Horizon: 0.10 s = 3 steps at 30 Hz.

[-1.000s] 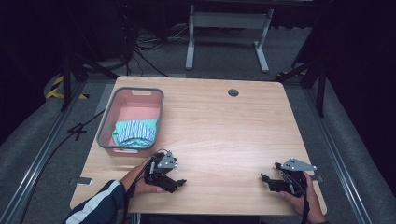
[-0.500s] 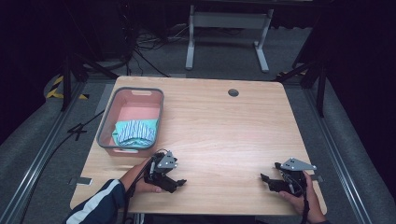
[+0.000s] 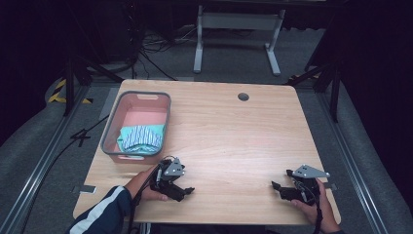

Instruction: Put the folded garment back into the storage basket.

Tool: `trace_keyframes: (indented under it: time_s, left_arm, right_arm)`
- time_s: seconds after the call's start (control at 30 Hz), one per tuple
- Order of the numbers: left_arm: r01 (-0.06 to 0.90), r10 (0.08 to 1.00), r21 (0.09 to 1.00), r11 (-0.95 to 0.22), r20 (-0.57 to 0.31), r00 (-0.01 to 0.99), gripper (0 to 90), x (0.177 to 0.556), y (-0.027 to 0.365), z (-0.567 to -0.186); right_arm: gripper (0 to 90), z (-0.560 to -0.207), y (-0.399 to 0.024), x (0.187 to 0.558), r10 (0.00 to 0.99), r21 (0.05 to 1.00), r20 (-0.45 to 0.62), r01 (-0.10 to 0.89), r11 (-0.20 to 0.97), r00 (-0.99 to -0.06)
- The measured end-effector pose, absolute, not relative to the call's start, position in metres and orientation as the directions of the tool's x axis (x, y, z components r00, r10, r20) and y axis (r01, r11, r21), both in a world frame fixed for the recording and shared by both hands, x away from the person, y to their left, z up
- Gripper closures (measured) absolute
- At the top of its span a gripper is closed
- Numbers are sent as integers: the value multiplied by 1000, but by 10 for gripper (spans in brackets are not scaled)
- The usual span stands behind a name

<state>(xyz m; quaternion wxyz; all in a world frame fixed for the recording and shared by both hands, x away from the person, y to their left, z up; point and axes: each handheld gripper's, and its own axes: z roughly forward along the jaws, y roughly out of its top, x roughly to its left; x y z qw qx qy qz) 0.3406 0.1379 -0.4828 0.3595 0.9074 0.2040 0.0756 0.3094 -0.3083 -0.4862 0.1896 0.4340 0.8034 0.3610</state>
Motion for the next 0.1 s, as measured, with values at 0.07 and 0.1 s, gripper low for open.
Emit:
trace_keyframes:
  time_s: [0.07, 0.1]
  left_arm:
    - [316, 425, 683, -658, -10, 905, 134, 341, 138, -483]
    - [316, 425, 683, -658, -10, 905, 134, 341, 138, -483]
  right_arm:
    - [228, -486, -308, 309, 834, 745, 9, 561, 363, -551]
    - [226, -486, -308, 310, 832, 743, 6, 559, 368, -555]
